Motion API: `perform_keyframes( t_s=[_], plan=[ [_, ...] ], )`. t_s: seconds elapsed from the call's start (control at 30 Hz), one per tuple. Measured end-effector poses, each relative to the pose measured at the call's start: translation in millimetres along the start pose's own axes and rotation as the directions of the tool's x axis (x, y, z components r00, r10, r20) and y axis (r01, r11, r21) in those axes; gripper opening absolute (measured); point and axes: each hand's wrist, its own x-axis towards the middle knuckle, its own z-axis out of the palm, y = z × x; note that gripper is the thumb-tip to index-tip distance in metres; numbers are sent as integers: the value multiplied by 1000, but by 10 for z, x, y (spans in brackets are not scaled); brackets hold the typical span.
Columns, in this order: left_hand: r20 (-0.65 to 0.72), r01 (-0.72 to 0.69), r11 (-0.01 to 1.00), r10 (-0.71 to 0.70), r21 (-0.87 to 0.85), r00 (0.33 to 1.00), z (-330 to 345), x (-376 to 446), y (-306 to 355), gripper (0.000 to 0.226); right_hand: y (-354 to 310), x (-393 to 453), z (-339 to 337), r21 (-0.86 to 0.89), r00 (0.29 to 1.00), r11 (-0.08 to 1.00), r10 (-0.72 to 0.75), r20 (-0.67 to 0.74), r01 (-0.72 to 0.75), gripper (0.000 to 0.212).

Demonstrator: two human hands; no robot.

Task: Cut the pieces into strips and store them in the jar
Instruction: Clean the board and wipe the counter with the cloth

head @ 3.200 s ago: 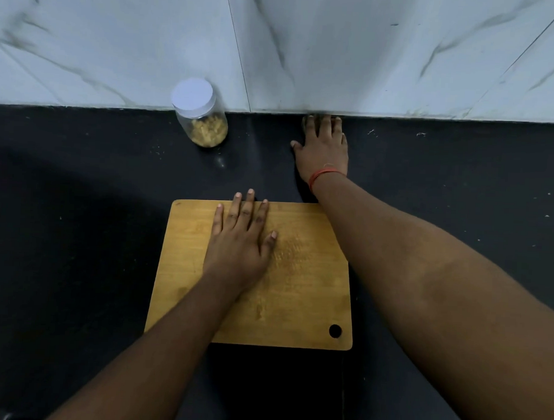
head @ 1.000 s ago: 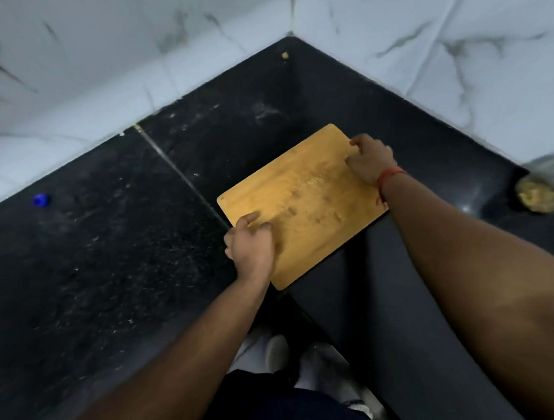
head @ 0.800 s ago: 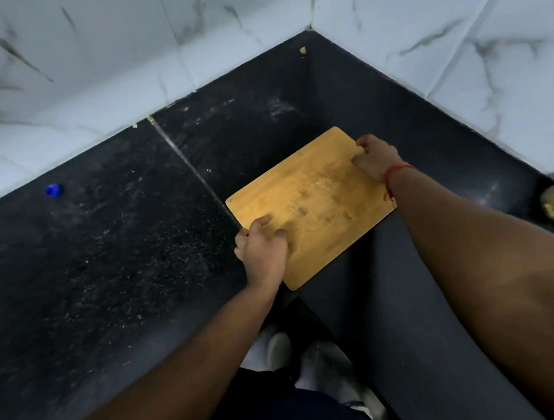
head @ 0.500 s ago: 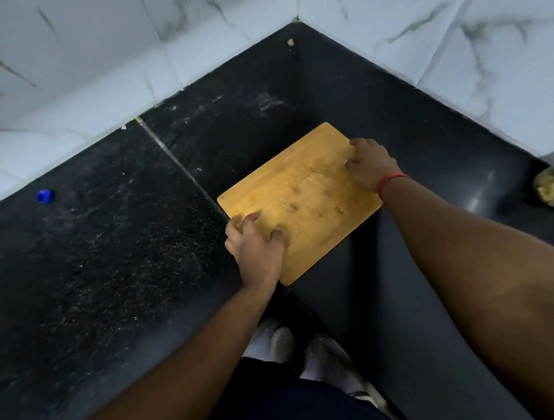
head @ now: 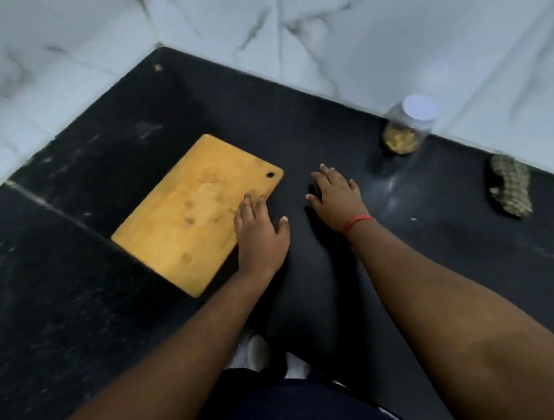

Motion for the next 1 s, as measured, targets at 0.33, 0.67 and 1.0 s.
perform_keyframes(
  t_s=[0.33,0.67,1.0],
  plan=[
    [393,-468,871,382,149,836,1161,-82,1397,70,1951,-1076,-403,27,887,914,400,-229,-405,55],
    [461,-648,727,505,228,730,1799,-352,1962,70,2955,-981,-880,65,818,842,536,-210,-535,62],
    [413,-607,754,484,251,772,1806,-571,1932,69,3249,-439,-824,197,838,849,522,-160,-491,69]
  ],
)
